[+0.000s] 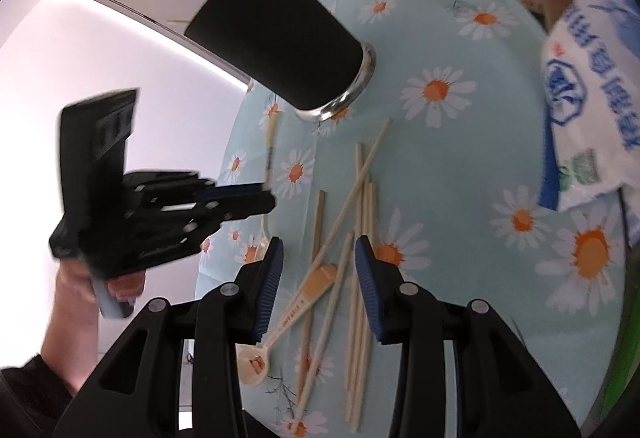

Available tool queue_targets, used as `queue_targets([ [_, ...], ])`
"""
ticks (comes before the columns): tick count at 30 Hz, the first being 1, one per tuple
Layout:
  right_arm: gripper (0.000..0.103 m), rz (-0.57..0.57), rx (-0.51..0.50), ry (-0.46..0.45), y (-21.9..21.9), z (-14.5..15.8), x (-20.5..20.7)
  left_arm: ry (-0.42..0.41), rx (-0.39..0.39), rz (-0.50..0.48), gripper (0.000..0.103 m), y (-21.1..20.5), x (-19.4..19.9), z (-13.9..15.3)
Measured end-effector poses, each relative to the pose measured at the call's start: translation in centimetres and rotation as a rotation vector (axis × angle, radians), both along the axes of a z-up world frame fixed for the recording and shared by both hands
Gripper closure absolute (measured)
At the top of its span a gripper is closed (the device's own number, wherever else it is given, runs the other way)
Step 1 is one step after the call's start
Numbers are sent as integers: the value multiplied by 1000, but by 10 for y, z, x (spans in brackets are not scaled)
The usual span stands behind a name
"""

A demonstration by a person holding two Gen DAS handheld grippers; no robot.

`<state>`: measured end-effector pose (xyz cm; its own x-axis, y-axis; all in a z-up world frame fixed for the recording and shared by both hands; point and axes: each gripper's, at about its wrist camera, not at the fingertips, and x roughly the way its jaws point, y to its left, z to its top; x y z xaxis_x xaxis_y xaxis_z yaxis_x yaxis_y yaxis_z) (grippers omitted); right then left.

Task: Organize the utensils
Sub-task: 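Grasp another wooden chopstick with the right gripper while the left lifts the spoon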

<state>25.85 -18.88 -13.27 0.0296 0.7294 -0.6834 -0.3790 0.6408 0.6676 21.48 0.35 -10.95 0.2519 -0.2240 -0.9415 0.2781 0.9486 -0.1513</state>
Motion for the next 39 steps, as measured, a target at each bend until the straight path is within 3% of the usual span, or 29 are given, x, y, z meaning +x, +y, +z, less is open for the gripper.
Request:
queue_targets([
  [6,65,2,-82,132,32,-13,20,-86,-115,97,96,30,-24,20],
  [15,80,-111,-247,269,55,-34,39,-219,-271,167,96,66,-62,34],
  [20,83,-150,-362,258,74,-35,42,-250,-348,166,96,88,-81,43],
  [28,95,-199,-531,212,102,-34,37,-293,-381,112,96,110,-99,66],
  [32,96,-241,-540,213,106,-35,32,-294,-377,87,96,123,-99,67],
  [39,97,-319,-472,218,94,-24,19,-283,-386,39,96,133,-92,70],
])
